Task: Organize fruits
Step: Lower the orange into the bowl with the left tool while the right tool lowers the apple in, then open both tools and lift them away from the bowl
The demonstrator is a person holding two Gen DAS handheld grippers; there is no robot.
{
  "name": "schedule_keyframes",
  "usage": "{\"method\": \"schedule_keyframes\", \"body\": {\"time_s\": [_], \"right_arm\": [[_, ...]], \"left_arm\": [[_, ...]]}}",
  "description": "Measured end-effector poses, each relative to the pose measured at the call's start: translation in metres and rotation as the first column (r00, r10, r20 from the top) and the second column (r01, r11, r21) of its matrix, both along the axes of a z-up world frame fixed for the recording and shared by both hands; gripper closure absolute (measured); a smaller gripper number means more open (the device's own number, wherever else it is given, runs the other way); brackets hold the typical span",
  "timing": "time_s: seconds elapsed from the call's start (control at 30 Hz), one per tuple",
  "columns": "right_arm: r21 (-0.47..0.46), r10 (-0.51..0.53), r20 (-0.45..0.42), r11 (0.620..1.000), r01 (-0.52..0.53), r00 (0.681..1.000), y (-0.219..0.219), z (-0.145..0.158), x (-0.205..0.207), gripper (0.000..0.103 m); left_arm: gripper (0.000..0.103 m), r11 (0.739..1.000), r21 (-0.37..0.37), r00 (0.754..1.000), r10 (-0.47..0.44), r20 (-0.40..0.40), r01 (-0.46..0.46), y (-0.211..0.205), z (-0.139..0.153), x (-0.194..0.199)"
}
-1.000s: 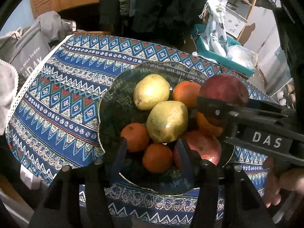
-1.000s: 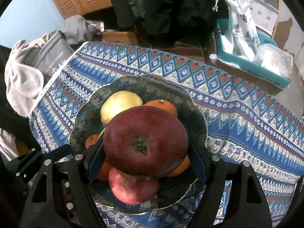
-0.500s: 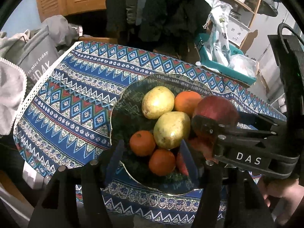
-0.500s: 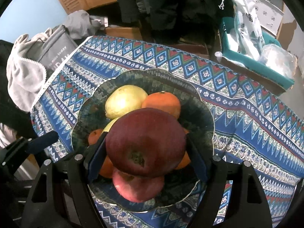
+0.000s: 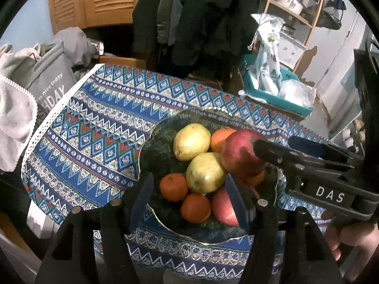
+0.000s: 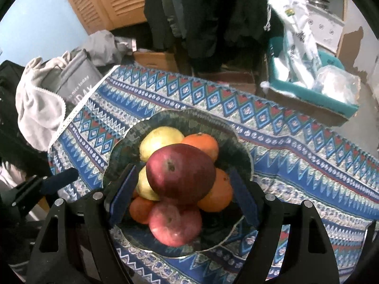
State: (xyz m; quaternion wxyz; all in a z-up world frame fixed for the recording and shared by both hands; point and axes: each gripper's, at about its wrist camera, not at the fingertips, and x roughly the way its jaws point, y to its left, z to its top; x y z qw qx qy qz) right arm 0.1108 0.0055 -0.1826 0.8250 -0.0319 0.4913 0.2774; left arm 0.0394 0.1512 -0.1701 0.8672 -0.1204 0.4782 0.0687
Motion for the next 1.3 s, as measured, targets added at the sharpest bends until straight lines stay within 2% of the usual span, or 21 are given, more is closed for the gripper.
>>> {"method": "schedule_keyframes", "body": {"time_s": [0.2, 0.3, 0.4, 0.6, 0.7, 0.83, 1.3], "right_arm": [[-0.022, -0.034, 0.097, 0.999, 0.036, 0.995, -0.014, 0.031, -0.009, 0.023], [-0.007, -0.059, 0.141, 0.998, 0.061, 0.988, -0.024, 0.050, -0.012, 0.023], [0.015, -0.089, 0.169, 0.996, 0.087, 0.982, -0.034, 0.067, -0.014, 0.023], [0.029, -0.124, 0.236, 0.992, 0.120, 0.964, -0.050, 0.097, -0.026, 0.023], [0.023, -0.141, 0.270, 0.990, 0.140, 0.953, -0.058, 0.108, -0.031, 0.019], [0.031, -0.171, 0.309, 0.985, 0.170, 0.935, -0.072, 0.123, -0.040, 0.018], [0.084, -0.267, 0.376, 0.964, 0.254, 0.887, -0.122, 0.156, -0.063, 0.016]], "left_arm": [[0.032, 1.000, 0.025, 0.998, -0.010, 0.068, 0.008, -0.008, 0.026, -0.003], [0.031, 0.999, 0.039, 0.995, -0.020, 0.094, 0.016, -0.012, 0.039, -0.005], [0.024, 0.999, 0.037, 0.991, -0.026, 0.128, 0.021, -0.014, 0.053, -0.008], [0.022, 0.999, 0.039, 0.983, -0.029, 0.184, 0.022, -0.018, 0.077, -0.014], [0.017, 0.998, 0.051, 0.978, -0.033, 0.207, 0.023, -0.021, 0.087, -0.016], [0.017, 0.997, 0.075, 0.972, -0.048, 0.229, 0.031, -0.027, 0.099, -0.018], [0.002, 0.994, 0.064, 0.949, -0.103, 0.299, 0.088, -0.054, 0.136, -0.027]]}}
